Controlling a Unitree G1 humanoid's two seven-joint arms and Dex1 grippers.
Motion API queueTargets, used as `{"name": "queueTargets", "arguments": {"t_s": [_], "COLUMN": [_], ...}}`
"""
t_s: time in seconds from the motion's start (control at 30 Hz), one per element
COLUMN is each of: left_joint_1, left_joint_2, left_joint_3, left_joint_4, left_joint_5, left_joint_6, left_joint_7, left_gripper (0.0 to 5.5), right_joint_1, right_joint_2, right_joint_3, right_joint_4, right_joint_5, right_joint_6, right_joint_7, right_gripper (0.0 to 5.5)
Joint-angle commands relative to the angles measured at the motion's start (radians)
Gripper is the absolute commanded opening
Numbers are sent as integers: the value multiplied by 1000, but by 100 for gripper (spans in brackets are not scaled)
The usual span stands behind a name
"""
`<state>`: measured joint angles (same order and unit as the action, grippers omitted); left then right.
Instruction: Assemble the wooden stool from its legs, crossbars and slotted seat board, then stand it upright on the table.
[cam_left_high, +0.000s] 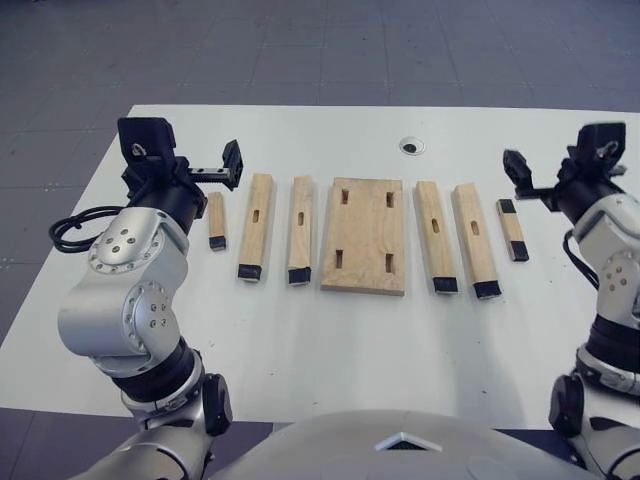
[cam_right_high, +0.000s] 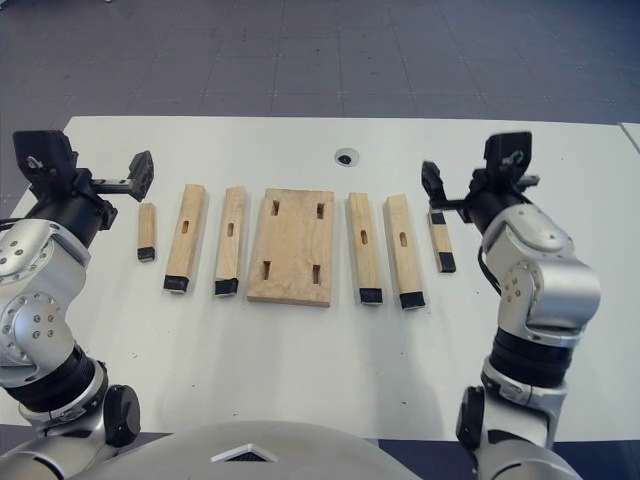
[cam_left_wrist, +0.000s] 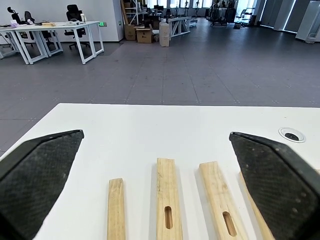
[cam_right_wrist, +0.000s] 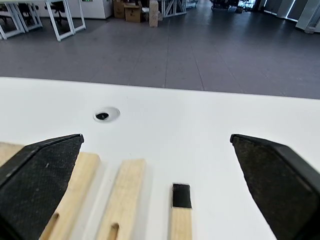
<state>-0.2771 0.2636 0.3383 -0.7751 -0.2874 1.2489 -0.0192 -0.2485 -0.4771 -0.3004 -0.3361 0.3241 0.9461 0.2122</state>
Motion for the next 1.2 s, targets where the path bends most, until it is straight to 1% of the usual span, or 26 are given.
{"name": "queueTargets", "arguments": {"t_s": [0.03, 0.2, 0.37, 0.47, 0.6, 0.77, 0.8, 0.9, 1.0, 1.1, 1.13, 1.2], "left_joint_1": [2, -10, -23, -35, -47, -48, -49, -58, -66, -71, -73, -75], "left_joint_2": [13, 9, 14, 19, 24, 22, 21, 24, 31, 28, 26, 24], "left_joint_3": [9, 9, 17, 18, 17, 12, 9, 2, 4, -2, -4, -5], "left_joint_4": [-13, -18, -30, -29, -30, -35, -36, -34, -32, -29, -28, -26], "left_joint_5": [6, 7, 7, 4, 2, 1, 0, -2, -4, -3, -3, -1], "left_joint_6": [15, 25, 39, 47, 57, 66, 68, 76, 81, 81, 80, 79], "left_joint_7": [-2, 3, 3, -2, -6, -4, -4, -8, -13, -11, -10, -8], "left_gripper": [543, 543, 543, 543, 543, 543, 543, 543, 543, 543, 543, 543], "right_joint_1": [71, 134, 223, 261, 292, 314, 313, 283, 261, 262, 263, 272], "right_joint_2": [-72, -78, -70, -65, -54, -51, -52, -43, -59, -65, -65, -62], "right_joint_3": [-17, 14, 44, 52, 66, 122, 134, 114, 103, 121, 130, 150], "right_joint_4": [41, 114, 277, 324, 351, 420, 445, 588, 745, 819, 830, 817], "right_joint_5": [-16, -43, -94, -109, -120, -127, -126, -79, -94, -101, -103, -99], "right_joint_6": [-42, -106, -219, -265, -301, -329, -329, -306, -365, -391, -396, -392], "right_joint_7": [63, 100, 122, 129, 132, 176, 190, 245, 257, 279, 286, 306], "right_gripper": [547, 547, 547, 547, 547, 547, 547, 547, 547, 547, 520, 486]}}
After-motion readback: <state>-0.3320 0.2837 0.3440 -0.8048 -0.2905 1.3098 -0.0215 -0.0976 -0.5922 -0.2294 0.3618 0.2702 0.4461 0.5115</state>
